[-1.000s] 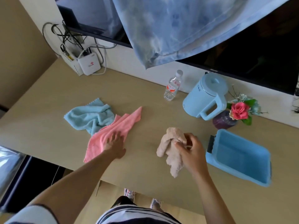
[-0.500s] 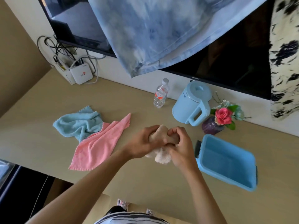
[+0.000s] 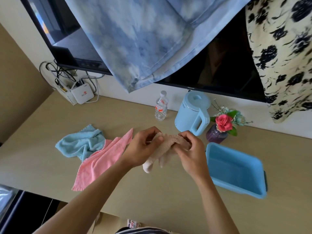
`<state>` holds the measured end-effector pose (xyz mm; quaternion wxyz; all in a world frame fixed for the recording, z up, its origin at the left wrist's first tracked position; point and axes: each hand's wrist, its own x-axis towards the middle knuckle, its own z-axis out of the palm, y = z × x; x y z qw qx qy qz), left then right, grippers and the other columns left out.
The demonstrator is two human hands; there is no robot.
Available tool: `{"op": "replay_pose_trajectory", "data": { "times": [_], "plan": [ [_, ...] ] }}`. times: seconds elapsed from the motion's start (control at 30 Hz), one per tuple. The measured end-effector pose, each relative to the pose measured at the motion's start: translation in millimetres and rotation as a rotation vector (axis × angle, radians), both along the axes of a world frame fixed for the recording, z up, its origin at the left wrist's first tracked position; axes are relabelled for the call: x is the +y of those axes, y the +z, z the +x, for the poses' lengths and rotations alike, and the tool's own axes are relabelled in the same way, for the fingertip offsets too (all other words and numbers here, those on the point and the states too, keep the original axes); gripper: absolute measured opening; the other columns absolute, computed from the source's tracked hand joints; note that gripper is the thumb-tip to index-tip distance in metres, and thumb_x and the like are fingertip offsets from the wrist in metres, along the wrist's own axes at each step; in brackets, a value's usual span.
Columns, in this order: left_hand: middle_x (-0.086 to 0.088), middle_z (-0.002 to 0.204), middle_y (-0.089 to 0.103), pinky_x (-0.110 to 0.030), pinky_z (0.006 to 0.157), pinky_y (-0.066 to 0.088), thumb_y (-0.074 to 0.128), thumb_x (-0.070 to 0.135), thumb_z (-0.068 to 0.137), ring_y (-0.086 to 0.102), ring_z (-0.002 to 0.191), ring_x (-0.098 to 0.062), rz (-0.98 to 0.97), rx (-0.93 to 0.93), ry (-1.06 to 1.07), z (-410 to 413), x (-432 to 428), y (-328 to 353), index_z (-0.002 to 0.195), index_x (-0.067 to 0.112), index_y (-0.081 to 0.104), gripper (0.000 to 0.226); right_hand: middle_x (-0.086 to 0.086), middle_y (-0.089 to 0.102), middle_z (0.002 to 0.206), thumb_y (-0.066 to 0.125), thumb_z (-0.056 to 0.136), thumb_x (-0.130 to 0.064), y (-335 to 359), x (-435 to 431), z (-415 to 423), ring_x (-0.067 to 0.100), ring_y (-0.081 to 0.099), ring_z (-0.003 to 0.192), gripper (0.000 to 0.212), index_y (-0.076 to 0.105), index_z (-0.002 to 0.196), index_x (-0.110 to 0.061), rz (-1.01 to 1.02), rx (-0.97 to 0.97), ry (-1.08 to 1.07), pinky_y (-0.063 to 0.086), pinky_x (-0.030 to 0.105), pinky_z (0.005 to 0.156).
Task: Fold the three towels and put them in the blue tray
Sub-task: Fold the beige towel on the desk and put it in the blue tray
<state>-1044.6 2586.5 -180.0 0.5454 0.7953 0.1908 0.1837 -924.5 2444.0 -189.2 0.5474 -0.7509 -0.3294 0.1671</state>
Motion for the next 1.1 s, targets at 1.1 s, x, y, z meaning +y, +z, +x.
{"op": "replay_pose_trajectory", "data": {
  "times": [1.1],
  "plan": [
    [-0.001,0.086,0.071,-0.032,0.074,0.052,0.068,-0.003,0.077,0.065,0.076,-0.019,0.565,0.152,0.032,-1.8,78.5,-1.7,0.092,0.012,0.076,0.023,0.003,0.07,0.078,0.075,0.079,0.0,22.7,-36.6,64.2,0.009,0.063,0.07,0.016,0.072,0.083,-0.016,-0.013,-0.018,-0.141,0.052,0.036,0.068]
  ]
}}
